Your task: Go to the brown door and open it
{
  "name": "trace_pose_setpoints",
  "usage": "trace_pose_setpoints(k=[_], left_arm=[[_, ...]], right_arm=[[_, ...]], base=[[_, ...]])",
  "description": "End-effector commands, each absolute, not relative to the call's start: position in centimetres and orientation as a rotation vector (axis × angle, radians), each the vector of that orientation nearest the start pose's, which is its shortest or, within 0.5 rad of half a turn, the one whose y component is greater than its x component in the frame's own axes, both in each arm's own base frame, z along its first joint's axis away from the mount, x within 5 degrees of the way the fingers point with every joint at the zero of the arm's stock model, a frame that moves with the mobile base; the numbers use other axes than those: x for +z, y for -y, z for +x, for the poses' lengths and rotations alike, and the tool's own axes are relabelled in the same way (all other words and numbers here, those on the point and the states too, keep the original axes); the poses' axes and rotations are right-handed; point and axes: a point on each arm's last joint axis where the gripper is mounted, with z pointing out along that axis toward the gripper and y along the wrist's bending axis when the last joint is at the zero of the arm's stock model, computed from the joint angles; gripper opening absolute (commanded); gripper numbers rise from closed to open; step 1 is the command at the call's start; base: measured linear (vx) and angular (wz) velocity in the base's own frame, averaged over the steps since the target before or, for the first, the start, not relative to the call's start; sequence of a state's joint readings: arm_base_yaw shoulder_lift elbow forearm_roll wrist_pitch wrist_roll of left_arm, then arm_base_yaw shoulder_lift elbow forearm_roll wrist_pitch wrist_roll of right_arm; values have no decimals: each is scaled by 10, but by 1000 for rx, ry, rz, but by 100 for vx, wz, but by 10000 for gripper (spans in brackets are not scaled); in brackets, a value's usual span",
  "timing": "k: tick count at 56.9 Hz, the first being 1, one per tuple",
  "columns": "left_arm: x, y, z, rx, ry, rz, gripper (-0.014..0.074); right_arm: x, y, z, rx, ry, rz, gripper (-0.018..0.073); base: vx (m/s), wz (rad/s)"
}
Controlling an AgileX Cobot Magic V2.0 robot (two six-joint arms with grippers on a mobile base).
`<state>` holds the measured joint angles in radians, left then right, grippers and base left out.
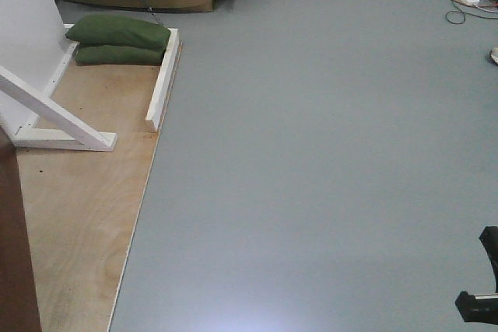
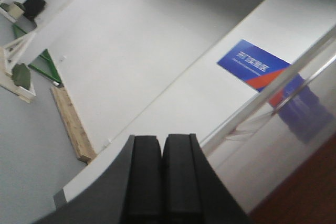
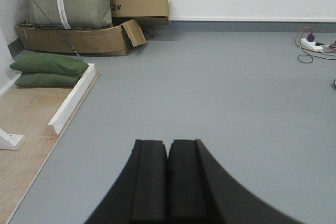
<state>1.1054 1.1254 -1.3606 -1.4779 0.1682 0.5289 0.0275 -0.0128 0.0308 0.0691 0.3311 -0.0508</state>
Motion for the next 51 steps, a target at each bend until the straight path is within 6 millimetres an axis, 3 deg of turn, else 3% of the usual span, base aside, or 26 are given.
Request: trace_pose_setpoints(k=[1,12,21,28,36,51], left_arm=[[546,-166,110,-17,-776,-888,-6],[561,-145,84,77,-623,-887,-6],[557,-158,84,112,-584,-936,-6],[545,-182,97,105,-615,-993,-6],[526,-199,129,-18,-789,-985,-6],[515,-186,173,-199,-947,-919,-6]], right_arm=[[179,-3,55,37,-1750,-28,0],[179,-3,55,37,-1753,-28,0],[179,-3,55,37,-1750,-28,0],[179,-3,55,37,-1750,-28,0],[179,-3,55,37,-1750,-28,0],[179,-3,55,37,-1750,-28,0]], base=[[0,0],[0,0],[0,0],[0,0],[0,0],[0,0]])
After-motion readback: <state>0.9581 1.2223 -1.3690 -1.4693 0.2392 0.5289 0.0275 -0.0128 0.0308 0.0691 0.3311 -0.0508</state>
